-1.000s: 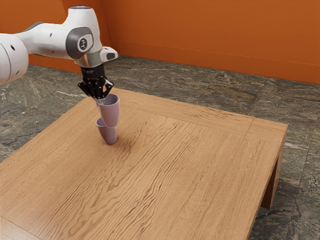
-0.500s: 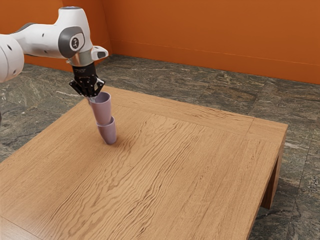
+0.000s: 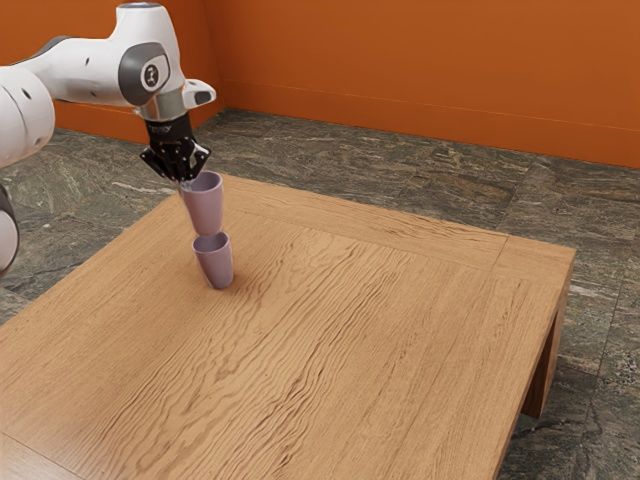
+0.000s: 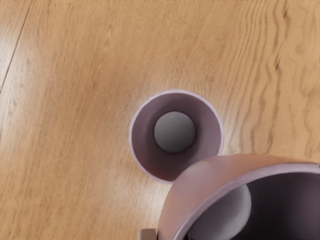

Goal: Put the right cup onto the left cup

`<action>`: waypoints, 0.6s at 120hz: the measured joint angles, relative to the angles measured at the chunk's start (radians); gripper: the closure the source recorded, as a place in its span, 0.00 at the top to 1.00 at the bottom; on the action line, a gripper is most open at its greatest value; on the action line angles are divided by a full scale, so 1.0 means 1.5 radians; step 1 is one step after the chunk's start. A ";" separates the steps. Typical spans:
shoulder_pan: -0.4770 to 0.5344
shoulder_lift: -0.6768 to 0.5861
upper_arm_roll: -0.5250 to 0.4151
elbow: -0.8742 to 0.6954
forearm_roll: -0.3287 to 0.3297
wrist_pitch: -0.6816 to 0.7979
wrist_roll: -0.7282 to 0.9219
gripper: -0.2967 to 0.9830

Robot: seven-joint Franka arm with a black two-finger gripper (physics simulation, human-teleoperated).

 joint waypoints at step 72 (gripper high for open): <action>0.013 0.053 0.001 0.072 0.012 -0.024 0.012 0.15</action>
